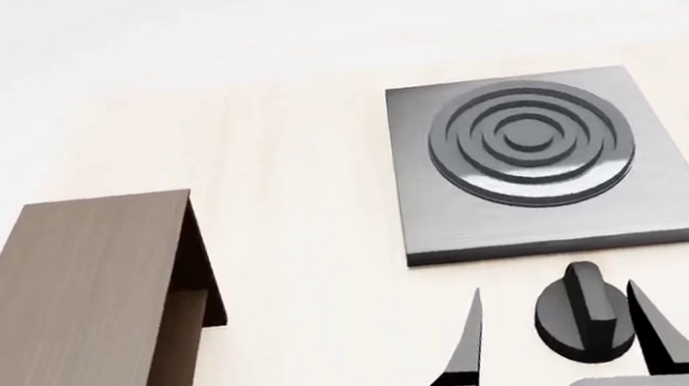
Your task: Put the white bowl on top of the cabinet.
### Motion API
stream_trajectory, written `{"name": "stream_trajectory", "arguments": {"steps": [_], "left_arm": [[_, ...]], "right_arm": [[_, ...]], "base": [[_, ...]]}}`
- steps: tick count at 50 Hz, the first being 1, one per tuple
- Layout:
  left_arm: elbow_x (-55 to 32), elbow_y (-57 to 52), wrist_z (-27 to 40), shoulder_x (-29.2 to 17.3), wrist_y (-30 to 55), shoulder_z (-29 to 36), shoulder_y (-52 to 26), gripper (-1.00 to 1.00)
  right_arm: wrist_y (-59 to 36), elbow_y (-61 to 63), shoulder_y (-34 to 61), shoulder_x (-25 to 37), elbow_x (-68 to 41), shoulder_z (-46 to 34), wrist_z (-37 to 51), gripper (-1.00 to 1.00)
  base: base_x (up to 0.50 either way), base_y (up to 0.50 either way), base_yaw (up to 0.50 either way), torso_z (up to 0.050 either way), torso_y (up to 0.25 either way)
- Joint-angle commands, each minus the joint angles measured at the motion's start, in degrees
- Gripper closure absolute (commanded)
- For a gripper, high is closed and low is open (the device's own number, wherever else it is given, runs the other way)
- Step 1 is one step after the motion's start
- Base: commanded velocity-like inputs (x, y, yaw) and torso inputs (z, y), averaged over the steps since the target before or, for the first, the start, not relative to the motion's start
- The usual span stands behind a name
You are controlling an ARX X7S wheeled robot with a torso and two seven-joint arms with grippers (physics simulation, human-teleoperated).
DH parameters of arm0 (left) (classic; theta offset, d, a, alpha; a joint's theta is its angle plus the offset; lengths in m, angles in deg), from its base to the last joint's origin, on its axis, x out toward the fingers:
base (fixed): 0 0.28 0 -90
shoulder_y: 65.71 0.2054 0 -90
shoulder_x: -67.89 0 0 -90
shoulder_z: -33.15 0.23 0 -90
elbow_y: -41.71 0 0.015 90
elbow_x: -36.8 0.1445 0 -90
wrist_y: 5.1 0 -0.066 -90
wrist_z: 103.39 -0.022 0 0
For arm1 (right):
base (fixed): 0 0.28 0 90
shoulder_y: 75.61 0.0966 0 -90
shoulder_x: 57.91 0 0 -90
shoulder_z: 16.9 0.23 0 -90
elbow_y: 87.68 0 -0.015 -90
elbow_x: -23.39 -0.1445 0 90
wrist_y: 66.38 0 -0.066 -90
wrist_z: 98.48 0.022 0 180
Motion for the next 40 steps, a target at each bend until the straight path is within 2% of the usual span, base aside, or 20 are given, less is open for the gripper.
{"name": "stream_trajectory", "arguments": {"steps": [1,16,27,35,40], "left_arm": [[-0.14,0.11,0.05,-0.08,-0.16,0.18,0.08,-1.0],[-0.35,0.37,0.09,-0.19,-0.34,0.39,-0.02,-1.0],[-0.74,0.56,0.02,-0.29,-0.47,0.45,0.02,-1.0],[-0.69,0.52,0.18,-0.39,-0.46,0.58,0.08,-1.0],[-0.77,0.42,0.23,-0.42,-0.63,0.57,0.31,-1.0]], "right_arm": [[0.64,-0.18,-0.19,0.45,-1.25,0.01,0.84,-1.0],[-0.86,0.32,1.39,0.95,-4.26,0.1,3.58,-1.0],[-6.66,0.59,4.5,1.75,-6.4,0.36,6.85,-1.0],[-16.16,3.84,7.59,2.55,-16.43,10.38,10.37,-1.0],[-20.4,4.02,10.02,4.77,-26.07,15.58,16.86,-1.0]], "base": [[0.0,0.0,0.0,0.0,0.0],[0.0,0.0,0.0,0.0,0.0],[0.0,0.0,0.0,0.0,0.0],[0.0,0.0,0.0,0.0,0.0],[0.0,0.0,0.0,0.0,0.0]]}}
